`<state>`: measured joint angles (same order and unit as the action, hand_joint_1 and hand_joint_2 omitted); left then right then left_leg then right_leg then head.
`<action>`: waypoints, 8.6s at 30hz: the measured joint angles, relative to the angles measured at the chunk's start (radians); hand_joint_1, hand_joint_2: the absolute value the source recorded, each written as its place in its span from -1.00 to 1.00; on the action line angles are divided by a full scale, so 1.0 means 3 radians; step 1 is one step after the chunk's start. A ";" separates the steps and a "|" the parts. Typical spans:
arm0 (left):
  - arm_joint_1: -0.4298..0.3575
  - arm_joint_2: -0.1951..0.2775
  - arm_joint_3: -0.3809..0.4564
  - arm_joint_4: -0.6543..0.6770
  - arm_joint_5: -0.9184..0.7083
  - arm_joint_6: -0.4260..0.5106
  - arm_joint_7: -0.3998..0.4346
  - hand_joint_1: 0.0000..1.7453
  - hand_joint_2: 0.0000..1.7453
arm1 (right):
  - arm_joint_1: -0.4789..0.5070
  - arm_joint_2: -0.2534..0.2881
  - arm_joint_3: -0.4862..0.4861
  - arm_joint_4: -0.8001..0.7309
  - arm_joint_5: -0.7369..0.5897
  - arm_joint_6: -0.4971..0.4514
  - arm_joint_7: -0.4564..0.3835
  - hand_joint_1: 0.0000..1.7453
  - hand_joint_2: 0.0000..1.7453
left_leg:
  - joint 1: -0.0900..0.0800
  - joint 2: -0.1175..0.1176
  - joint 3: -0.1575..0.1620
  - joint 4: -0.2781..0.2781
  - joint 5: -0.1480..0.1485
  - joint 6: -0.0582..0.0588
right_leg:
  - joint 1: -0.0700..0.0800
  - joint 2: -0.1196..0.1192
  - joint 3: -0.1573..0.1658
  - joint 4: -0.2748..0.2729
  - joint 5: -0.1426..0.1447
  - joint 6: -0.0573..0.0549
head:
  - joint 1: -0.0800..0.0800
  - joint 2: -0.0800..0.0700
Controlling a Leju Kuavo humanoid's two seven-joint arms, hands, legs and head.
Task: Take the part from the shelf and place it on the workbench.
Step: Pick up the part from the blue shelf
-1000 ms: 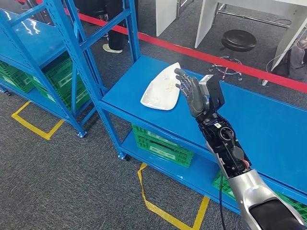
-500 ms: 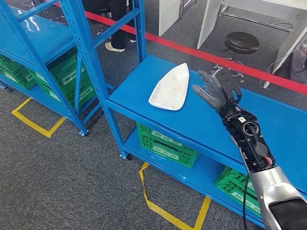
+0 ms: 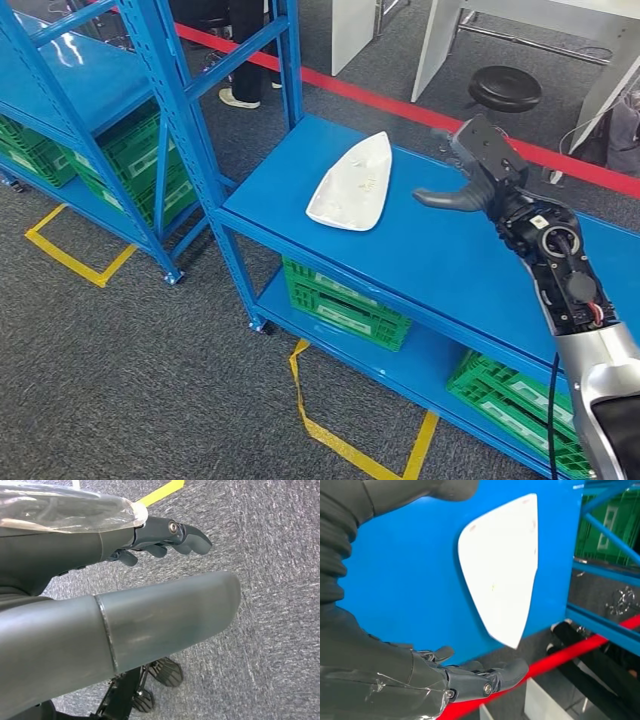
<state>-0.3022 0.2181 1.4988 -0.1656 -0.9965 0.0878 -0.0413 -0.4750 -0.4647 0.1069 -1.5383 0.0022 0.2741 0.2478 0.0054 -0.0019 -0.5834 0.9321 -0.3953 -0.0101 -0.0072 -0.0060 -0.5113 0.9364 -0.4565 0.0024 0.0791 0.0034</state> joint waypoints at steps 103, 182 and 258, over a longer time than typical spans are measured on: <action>-0.0121 -0.0101 0.0073 0.0000 -0.0005 -0.0034 -0.0045 -1.00 -1.00 | -0.1108 0.0486 0.1680 0.1949 0.0745 0.0638 -0.0853 -1.00 1.00 | 0.0005 -0.0012 0.0001 -0.0002 0.0005 0.0000 | 0.0019 -0.0011 0.0003 0.0001 0.0000 -0.0001 | 0.0000 0.0000; -0.0294 -0.0216 0.0073 0.0000 -0.0207 0.0006 0.0015 -1.00 -1.00 | -0.1921 0.1032 0.1858 0.3788 0.1816 -0.0070 -0.1347 -1.00 1.00 | 0.0005 -0.0011 0.0001 -0.0001 0.0005 0.0000 | 0.0019 -0.0011 0.0004 0.0002 0.0001 -0.0001 | -0.0001 0.0000; -0.0446 -0.0348 0.0058 0.0000 -0.0417 0.0066 0.0117 -1.00 -1.00 | -0.2017 0.1419 0.2004 0.4116 0.2263 -0.0486 -0.0985 -1.00 1.00 | 0.0005 -0.0010 0.0002 0.0000 0.0006 -0.0001 | 0.0019 -0.0010 0.0005 0.0002 0.0001 -0.0002 | 0.0000 0.0000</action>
<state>-0.4361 0.1137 1.5164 -0.1656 -1.1215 0.1078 -0.0061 -1.0802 -0.0390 0.7080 -0.3036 0.6811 0.1283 -0.0478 0.0070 -0.0050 -0.5827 0.9319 -0.3936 -0.0103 -0.0015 -0.0091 -0.5099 0.9370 -0.4561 0.0019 0.0790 0.0034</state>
